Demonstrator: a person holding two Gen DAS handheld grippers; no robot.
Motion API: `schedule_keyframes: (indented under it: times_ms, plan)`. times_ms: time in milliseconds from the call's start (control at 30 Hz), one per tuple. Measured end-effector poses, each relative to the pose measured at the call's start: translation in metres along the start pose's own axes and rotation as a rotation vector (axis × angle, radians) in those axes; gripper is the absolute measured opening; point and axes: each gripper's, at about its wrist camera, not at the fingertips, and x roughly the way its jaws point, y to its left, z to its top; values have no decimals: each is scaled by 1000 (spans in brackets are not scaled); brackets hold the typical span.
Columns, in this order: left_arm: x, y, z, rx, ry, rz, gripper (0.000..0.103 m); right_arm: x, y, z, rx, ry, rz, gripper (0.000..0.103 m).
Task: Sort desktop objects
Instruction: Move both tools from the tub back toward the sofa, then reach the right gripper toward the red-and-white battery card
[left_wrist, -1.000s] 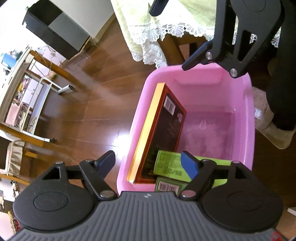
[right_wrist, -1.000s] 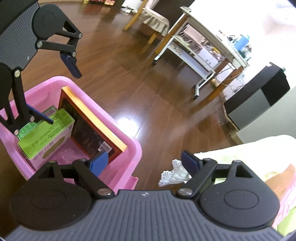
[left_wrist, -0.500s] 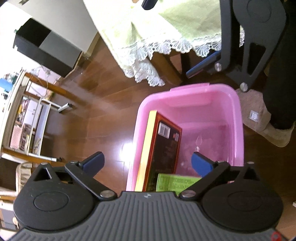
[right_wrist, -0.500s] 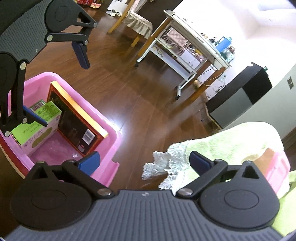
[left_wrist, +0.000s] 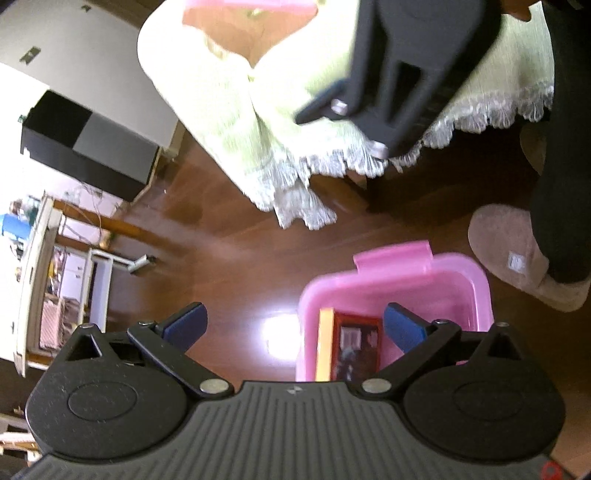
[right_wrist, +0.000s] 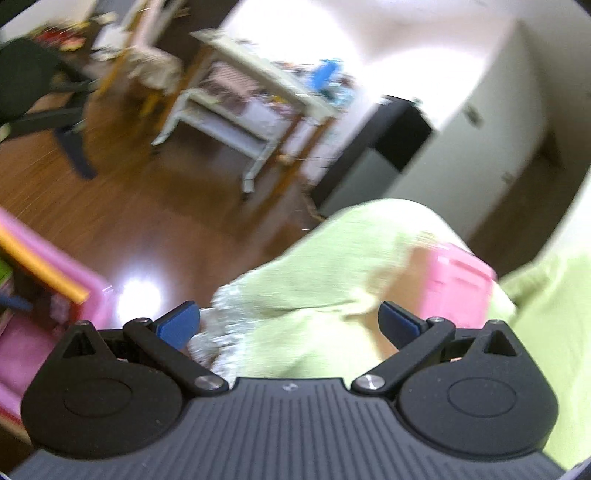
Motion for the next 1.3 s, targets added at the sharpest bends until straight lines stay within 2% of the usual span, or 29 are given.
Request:
schedule_keyframes:
  times_ms: [133, 433, 500, 667, 867, 1100, 1200, 1300]
  plan:
    - [-4, 4, 29, 30, -54, 10, 102, -8, -43, -1, 78, -22, -95, 101]
    - [-13, -5, 116, 158, -205, 0, 102, -29, -163, -38, 258, 71, -287, 101]
    - [-14, -10, 137, 194, -238, 5, 102, -37, -181, -50, 258, 88, -327, 101]
    - [-18, -21, 183, 276, -317, 17, 102, -51, -212, -83, 249, 149, -406, 101]
    - [-16, -35, 245, 331, -412, 9, 102, -59, -247, -126, 305, 226, -478, 101]
    - [-4, -52, 315, 325, -491, -12, 102, -55, -292, -176, 481, 300, -534, 101]
    - [5, -63, 341, 336, -508, -28, 102, -51, -310, -195, 524, 317, -555, 101]
    - [20, -74, 363, 361, -507, -12, 102, -44, -327, -216, 590, 347, -565, 101]
